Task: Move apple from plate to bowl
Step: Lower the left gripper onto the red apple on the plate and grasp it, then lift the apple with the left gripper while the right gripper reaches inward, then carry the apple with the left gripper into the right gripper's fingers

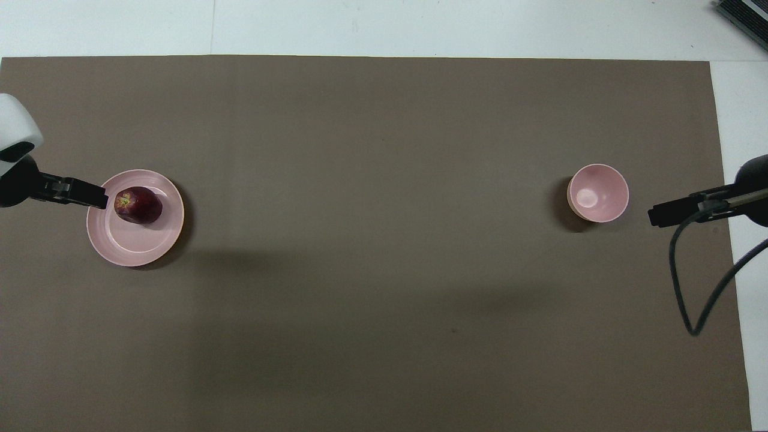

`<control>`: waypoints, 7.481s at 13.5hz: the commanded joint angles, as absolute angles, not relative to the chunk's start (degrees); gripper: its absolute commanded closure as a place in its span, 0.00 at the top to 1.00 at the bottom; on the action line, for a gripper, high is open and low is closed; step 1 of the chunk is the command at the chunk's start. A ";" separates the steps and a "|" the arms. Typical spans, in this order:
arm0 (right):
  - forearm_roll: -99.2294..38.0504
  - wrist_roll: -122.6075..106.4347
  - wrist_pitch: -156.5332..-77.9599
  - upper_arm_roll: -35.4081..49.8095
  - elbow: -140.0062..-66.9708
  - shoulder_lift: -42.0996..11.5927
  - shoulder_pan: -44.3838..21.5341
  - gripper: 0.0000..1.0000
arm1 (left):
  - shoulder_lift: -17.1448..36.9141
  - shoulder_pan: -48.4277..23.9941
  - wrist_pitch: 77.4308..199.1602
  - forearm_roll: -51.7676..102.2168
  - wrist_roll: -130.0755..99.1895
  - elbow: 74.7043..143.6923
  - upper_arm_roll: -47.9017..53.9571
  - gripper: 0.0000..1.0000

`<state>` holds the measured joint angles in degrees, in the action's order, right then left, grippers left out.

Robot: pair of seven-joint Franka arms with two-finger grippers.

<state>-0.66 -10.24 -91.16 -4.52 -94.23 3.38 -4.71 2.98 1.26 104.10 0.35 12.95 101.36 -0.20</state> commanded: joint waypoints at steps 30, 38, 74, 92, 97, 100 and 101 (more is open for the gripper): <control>-0.70 -9.68 -91.05 -3.69 -95.62 4.39 -4.92 1.00 | 17.83 3.60 126.73 3.34 16.35 110.65 0.09 1.00; -4.13 -4.40 -90.26 -3.43 -108.08 10.45 -6.76 1.00 | 18.54 3.60 125.34 3.25 16.52 109.43 0.09 0.00; -84.19 -10.72 -113.98 -3.34 -127.88 12.39 -15.20 1.00 | 13.63 -2.99 89.12 60.96 -50.87 92.89 10.90 0.00; -94.75 -13.54 -121.64 -3.34 -128.67 10.72 -22.59 1.00 | 4.31 -13.18 106.08 93.78 -56.78 112.59 13.80 0.00; -94.66 -13.36 -121.73 -3.43 -128.67 10.72 -22.59 0.92 | 3.69 -13.45 106.17 93.78 -56.87 113.38 13.71 0.00; -94.75 -12.84 -121.73 -3.43 -128.58 10.63 -22.50 0.49 | 3.17 -13.45 105.99 93.34 -57.48 114.25 13.54 0.00; -94.66 -12.57 -121.73 -3.43 -128.58 10.55 -22.50 0.37 | 3.16 -13.53 106.17 93.25 -57.57 114.26 13.54 0.00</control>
